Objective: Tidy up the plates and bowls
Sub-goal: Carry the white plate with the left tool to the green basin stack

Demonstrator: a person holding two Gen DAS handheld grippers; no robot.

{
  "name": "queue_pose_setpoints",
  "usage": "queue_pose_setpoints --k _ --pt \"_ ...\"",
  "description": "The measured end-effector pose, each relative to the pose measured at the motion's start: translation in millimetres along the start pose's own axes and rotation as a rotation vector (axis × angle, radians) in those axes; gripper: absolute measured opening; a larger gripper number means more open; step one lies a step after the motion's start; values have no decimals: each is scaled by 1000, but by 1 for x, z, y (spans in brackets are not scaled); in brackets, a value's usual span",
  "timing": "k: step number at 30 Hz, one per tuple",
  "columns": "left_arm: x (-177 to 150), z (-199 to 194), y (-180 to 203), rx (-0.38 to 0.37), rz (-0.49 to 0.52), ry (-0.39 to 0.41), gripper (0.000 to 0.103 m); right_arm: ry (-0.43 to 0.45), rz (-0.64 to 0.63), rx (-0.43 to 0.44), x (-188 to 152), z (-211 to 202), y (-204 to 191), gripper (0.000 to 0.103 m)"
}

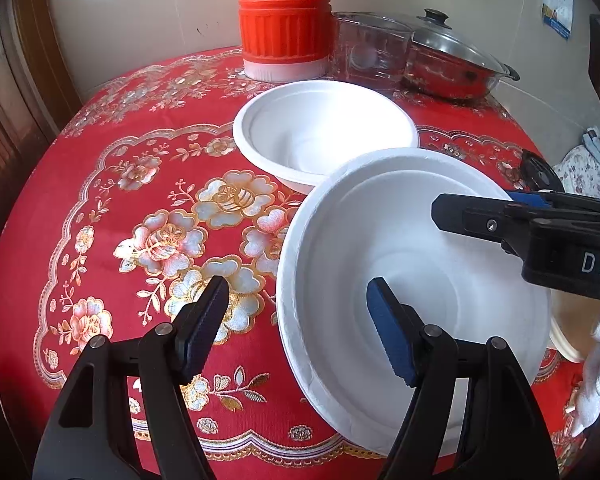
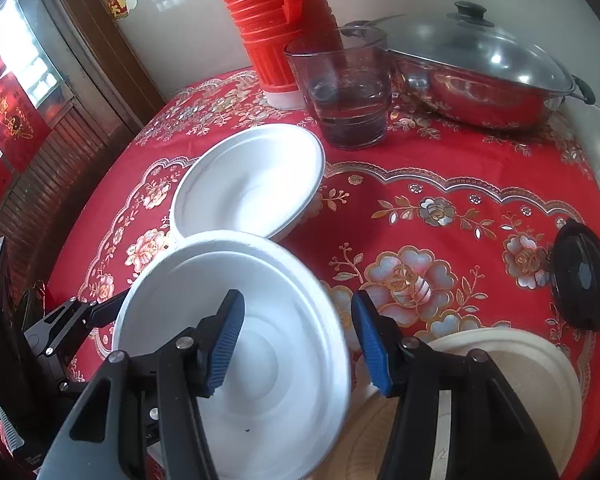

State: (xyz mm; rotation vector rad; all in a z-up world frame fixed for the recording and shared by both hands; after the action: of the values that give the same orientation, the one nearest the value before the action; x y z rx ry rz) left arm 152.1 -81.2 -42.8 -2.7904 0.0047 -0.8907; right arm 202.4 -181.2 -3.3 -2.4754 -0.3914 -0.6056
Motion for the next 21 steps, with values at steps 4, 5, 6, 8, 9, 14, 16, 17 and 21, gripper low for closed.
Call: queue_pose_setpoints --k 4,5,6,8,9,14,16,17,21 --pt "-1 1 2 1 3 -3 72 -7 -7 -6 -1 1 -2 53" --pt "-2 2 2 1 7 -8 72 -6 -8 -2 -1 1 -2 53" --pt "-2 3 3 -2 9 -11 72 -8 -10 -2 -1 2 -3 53" --pt "-4 4 4 -9 11 -19 72 -12 -13 0 -2 2 -4 53" --pt "-4 5 5 -10 13 -23 72 -10 -8 8 -2 1 -4 53" --pt "-5 8 5 -23 14 -38 70 -19 3 48 -7 1 -12 53" --pt "-5 8 2 -27 12 -38 61 -30 -13 29 -10 3 -14 51" --pt "-7 8 0 -23 18 -45 54 -30 -13 31 -11 4 -15 50" --pt "-14 11 -5 -31 35 -70 36 -28 -26 29 -15 5 -22 43"
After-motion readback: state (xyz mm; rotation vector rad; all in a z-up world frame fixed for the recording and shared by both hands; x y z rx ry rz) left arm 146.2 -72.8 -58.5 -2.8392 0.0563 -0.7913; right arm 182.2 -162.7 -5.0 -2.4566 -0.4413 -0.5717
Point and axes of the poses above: each gripper's, at about its wrist camera, not at the fingertips, and z roughly the way its jaws point, y to its right, x to its top, the point moved 10 cm from there along z, roughly the way its jaws point, and after that the axes turned 14 degrees about x, right-handed, at the moved point
